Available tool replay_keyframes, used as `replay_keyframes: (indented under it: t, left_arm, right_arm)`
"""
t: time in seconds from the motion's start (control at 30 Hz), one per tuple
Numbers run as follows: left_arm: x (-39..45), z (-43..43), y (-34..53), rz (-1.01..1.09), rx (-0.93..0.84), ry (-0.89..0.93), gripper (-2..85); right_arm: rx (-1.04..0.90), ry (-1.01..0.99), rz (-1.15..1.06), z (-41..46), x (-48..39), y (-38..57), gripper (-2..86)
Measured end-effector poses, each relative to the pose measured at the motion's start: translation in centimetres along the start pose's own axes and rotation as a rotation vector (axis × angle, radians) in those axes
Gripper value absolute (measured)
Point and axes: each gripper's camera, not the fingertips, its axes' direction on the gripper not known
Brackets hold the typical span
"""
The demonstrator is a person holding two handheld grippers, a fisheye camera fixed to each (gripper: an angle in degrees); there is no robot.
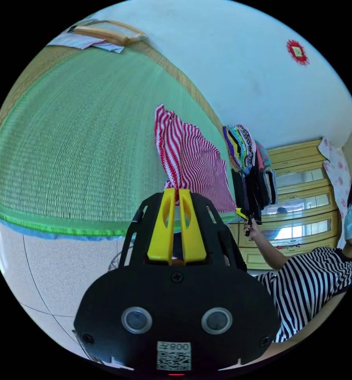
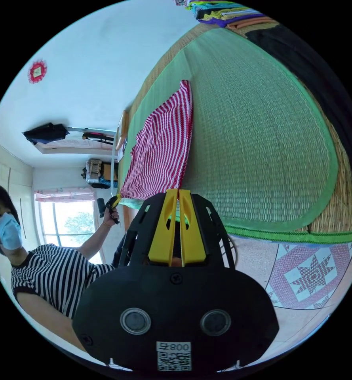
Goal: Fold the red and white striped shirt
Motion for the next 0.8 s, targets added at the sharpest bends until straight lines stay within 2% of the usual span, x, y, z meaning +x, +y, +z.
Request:
replay_keyframes:
  t: [0.07, 0.2, 0.63, 0.8]
  left_arm:
    - [-1.9, 1.7, 1.3, -0.056, -0.054, -0.023, 1.1]
    - [-3.1, 2.6, 2.8, -0.084, 0.005, 0.024, 0.8]
    - [-4.1, 10.8, 6.2, -0.106, -0.009, -0.027, 0.7]
    - [-3.4, 13.7, 7.7, -0.104, 0.05, -0.08, 1.9]
  right_arm:
    - [-0.015, -0.018, 0.024, 0.3, 0.9, 0.6, 0.2]
    - [-0.043, -0.041, 0.029, 0.7, 1.2, 1.6, 0.2]
    - [-0.059, -0.057, 0.059, 1.9, 1.1, 4.1, 0.4]
    - [-0.051, -0.075, 0.059, 2.2, 0.6, 4.6, 0.4]
